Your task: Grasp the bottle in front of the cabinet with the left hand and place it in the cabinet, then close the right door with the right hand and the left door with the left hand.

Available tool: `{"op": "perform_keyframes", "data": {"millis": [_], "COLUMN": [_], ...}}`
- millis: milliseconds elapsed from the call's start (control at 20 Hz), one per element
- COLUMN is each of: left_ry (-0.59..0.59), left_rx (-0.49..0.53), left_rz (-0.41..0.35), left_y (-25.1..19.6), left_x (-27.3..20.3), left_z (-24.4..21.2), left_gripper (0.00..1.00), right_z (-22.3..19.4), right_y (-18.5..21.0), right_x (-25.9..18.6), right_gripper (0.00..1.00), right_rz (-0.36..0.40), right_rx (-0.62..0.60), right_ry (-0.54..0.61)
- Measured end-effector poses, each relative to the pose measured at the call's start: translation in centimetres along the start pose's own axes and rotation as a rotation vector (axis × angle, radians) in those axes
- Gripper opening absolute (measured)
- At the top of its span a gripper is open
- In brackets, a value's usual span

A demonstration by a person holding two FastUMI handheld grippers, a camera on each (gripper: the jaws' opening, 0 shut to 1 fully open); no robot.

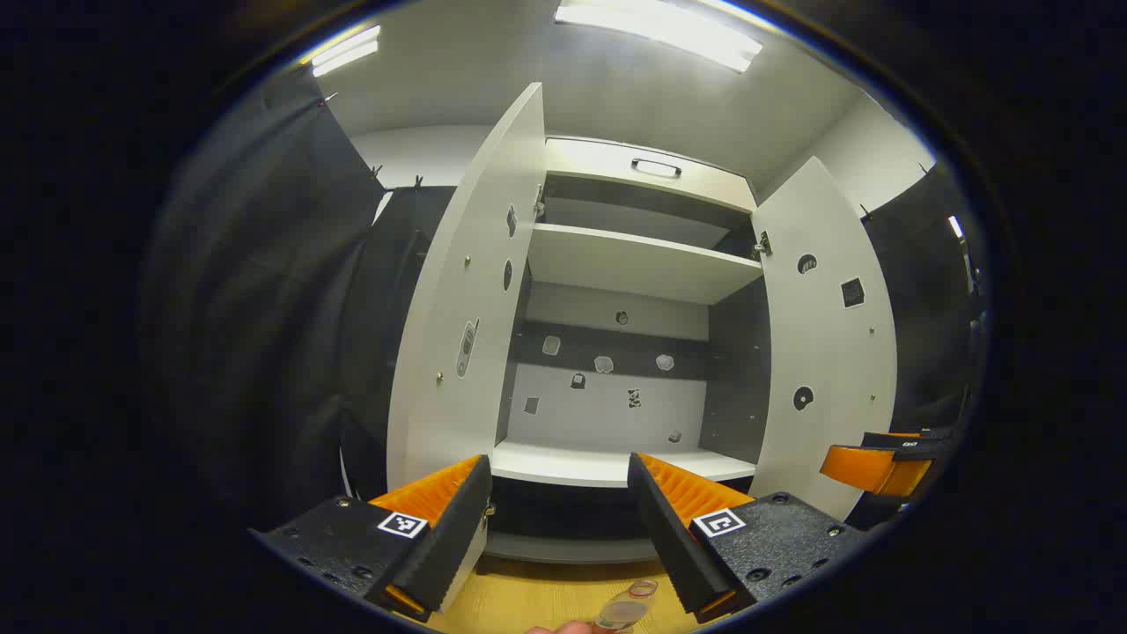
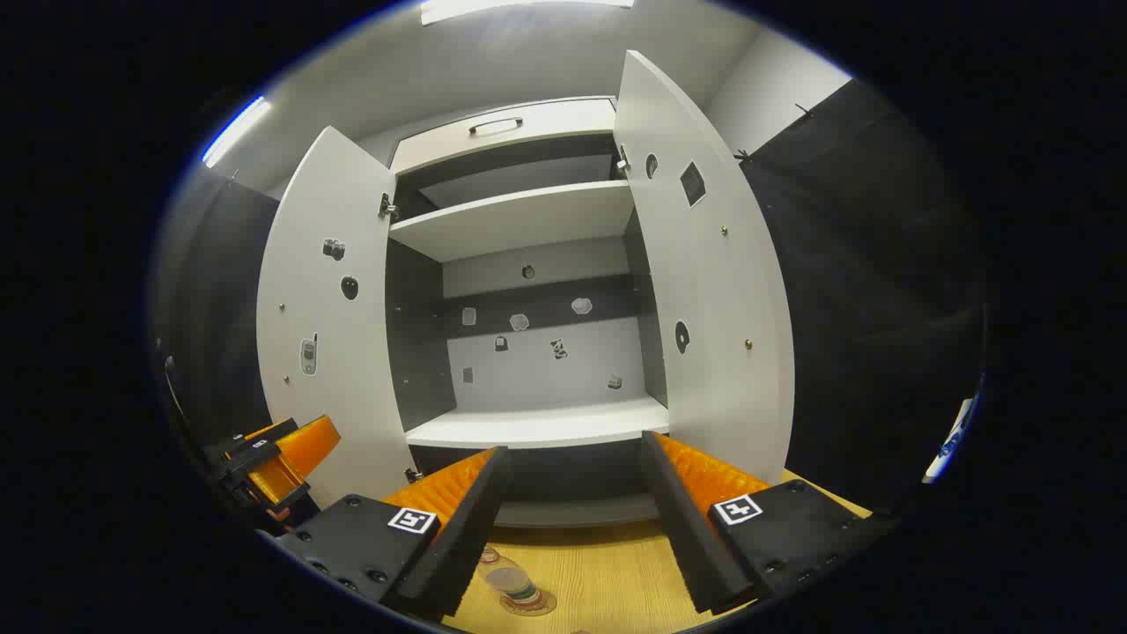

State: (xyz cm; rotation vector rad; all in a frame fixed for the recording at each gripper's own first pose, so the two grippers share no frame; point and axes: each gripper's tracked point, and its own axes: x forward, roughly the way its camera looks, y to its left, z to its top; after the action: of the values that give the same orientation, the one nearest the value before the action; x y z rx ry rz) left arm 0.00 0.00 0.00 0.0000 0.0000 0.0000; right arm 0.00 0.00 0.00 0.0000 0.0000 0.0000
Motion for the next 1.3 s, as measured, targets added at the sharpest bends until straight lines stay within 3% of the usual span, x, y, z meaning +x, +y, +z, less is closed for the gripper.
{"op": "perform_keyframes", "data": {"millis": [1300], "left_ry": [0.004], "left_rx": [0.013], "left_rz": [0.010], "left_y": [1.1], "left_x": [-0.1], "left_z": [0.4], "left_gripper": [0.94], "right_z": [0.3], "right_y": [0.7], "right_x": [-0.2], "right_gripper": [0.98], "right_rz": [-0.001], "right_rx": [0.020], "right_ry": [-0.022]}}
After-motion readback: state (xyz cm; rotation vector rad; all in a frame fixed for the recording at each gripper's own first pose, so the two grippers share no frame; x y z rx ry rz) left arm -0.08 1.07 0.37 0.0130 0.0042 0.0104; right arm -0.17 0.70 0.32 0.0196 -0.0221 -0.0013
